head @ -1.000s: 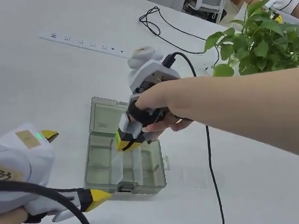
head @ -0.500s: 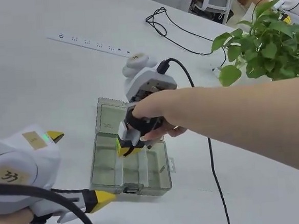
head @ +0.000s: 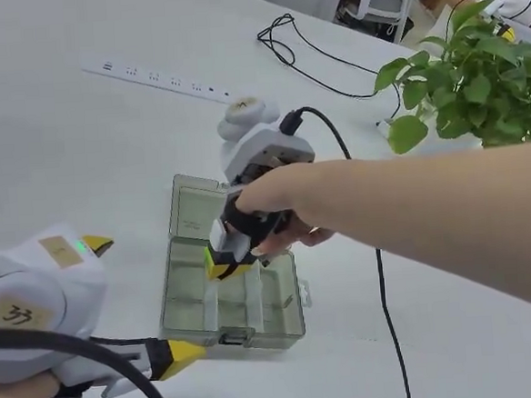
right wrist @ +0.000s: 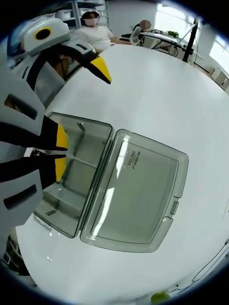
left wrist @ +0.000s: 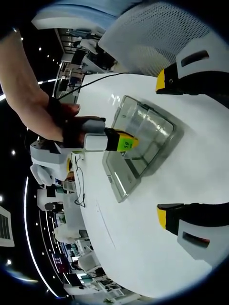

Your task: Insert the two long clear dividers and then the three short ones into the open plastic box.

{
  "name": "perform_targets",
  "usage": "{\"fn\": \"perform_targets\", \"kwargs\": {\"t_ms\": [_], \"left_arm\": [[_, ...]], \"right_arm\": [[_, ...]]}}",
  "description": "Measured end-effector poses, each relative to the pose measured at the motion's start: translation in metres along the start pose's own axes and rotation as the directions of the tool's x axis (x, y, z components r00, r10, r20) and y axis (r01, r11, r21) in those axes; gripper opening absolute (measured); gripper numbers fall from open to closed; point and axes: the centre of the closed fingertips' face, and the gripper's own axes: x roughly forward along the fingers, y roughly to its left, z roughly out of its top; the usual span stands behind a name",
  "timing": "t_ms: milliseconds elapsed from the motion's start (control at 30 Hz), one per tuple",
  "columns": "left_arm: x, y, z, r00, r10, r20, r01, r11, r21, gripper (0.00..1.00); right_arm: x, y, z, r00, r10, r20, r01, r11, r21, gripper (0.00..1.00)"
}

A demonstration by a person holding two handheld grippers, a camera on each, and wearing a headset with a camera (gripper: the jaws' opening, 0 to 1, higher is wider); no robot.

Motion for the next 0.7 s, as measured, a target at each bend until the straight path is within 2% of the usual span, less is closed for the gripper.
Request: {"fn": "perform_targets", "kwargs": {"t_ms": [100,200,267,367,700], "left_arm": [[0.000,0.001,0.000,1.0000,0.002,0.000,-0.002,1.000,-0.001,0.97],[0.000,0.000,0.000,1.0000,0.001,0.001,-0.001,1.000,-0.001,0.97],[0.000,0.000,0.000,1.0000,0.002,0.000,-0.002,1.000,0.001,0.97],[-0.001,0.001,0.000,1.0000,0.004,0.000,-0.004,1.000,-0.001,0.97],[-0.001,0.001,0.001,1.0000,0.004,0.005,-0.004,1.000,-0.008,0.97]], "right_arm": [[0.000,0.003,0.002,0.9997,0.021,0.010,-0.021,1.000,-0.013,0.11],[0.002,0.006,-0.002,0.9994,0.034,-0.008,-0.035,0.999,-0.020,0.18],[0.003,0.006,0.002,0.9993,0.032,0.019,-0.031,0.999,-0.040,0.24],[0.004,0.013,-0.001,0.9970,0.075,0.022,-0.074,0.996,-0.043,0.33],[0.003,0.016,0.001,0.9872,0.129,0.093,-0.123,0.990,-0.068,0.60]]}}
